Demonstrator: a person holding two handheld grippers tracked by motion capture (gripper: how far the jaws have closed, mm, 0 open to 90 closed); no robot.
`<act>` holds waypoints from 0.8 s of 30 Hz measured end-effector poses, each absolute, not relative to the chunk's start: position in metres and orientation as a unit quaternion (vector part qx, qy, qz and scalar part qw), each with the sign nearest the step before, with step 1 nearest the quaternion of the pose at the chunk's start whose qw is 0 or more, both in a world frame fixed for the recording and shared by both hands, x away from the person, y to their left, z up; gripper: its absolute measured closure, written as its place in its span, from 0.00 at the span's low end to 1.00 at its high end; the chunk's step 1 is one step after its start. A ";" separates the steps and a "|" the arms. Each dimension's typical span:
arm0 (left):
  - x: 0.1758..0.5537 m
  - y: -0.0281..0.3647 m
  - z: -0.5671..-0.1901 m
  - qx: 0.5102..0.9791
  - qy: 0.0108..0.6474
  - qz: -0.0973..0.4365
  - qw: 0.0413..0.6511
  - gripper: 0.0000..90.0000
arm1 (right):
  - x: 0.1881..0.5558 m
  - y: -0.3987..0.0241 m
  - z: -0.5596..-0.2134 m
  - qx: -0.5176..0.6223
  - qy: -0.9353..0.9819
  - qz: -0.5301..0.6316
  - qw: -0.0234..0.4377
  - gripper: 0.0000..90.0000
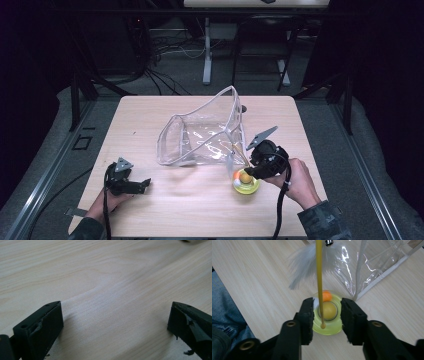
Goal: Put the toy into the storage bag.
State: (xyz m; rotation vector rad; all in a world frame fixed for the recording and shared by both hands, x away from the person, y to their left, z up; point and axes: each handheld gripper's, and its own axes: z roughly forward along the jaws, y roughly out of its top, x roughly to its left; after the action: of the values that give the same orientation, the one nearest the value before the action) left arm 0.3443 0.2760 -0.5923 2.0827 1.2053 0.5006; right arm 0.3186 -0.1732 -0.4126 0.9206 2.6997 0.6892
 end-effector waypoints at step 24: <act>0.344 0.276 -0.592 0.799 0.461 0.192 0.334 0.00 | 0.331 -0.203 -0.393 0.349 0.886 0.292 0.093 0.98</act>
State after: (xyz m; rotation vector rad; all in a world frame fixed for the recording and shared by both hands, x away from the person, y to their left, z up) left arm 0.3438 0.2761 -0.5921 2.0857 1.2039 0.5016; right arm 0.3311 -0.2029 -0.3933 1.0348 2.6286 0.8664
